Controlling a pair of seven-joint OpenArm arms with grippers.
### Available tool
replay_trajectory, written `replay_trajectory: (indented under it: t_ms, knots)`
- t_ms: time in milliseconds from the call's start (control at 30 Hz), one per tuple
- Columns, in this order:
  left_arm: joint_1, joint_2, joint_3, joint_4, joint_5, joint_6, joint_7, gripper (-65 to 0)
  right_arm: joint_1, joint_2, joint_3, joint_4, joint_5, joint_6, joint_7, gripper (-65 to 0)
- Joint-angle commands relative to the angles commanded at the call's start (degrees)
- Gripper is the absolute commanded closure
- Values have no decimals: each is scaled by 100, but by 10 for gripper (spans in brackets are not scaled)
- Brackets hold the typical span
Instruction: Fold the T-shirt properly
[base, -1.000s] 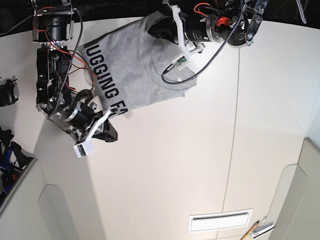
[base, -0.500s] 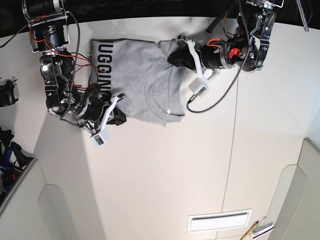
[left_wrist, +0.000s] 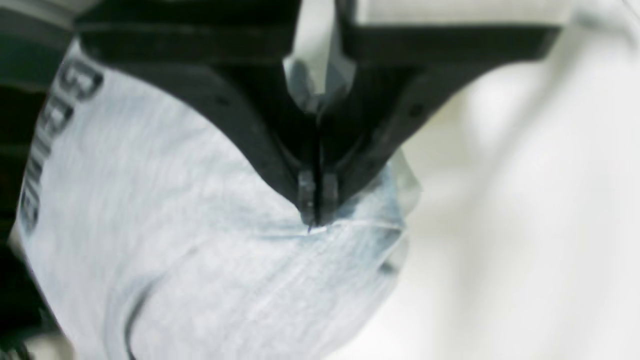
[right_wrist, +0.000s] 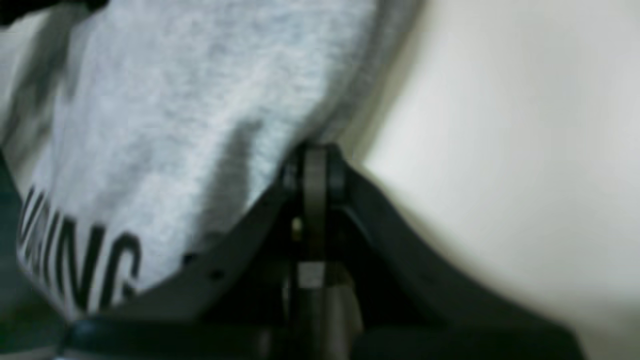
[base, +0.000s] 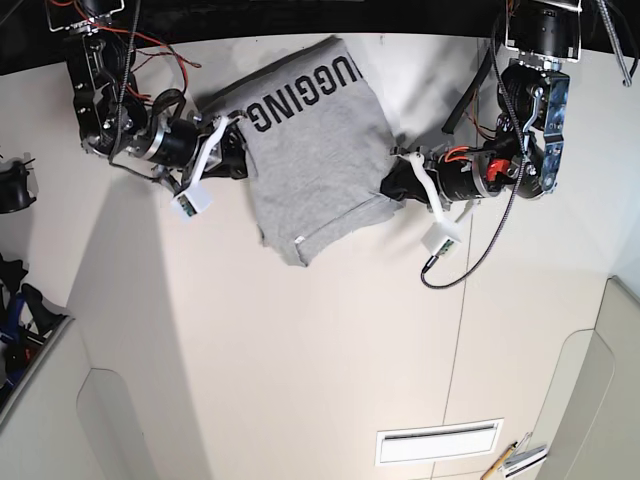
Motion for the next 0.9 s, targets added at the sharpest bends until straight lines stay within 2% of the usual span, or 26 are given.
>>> replay_trajectory:
  t_ms: [133,267,400,467,567,667,733,833,900]
  knots:
    - [-188,0,0,-20,-2,0,26,0,-323,-363,0,240,-31,0,-2,0]
    - [-186,-48,-2,2,-186,0,68,0,-282,-407,55,249,-223,0,2,0]
    - [-186,-535,-2,302,-826,0,96,0,-275,-385,402,374,-214,0,-50,0]
    - [-179,-796,-2,529,-1132,0,348,0,-306,-319,601,553,-214,0,-83,0]
    - [-127,-1071,-7,732,-1504,0,723,0,-321,-98,815,929,-42,0,-376,0]
    - [229,-1357,-28,940,-1574,0,758,0,-374,225,1001,1279,352,-2,-852,0]
    - [605,-1517,-164,1117,-1578,0,758,0,-544,466,1110,1493,498,0,-942,0]
    - [1252,-1635,-721,1484,-1703,0,804,0,-898,835,1231,1672,629,0,-942,0]
    - [1781,-1633,-1180,1775,-1888,0,1014,0,-1200,1049,1294,1738,732,0,-946,0]
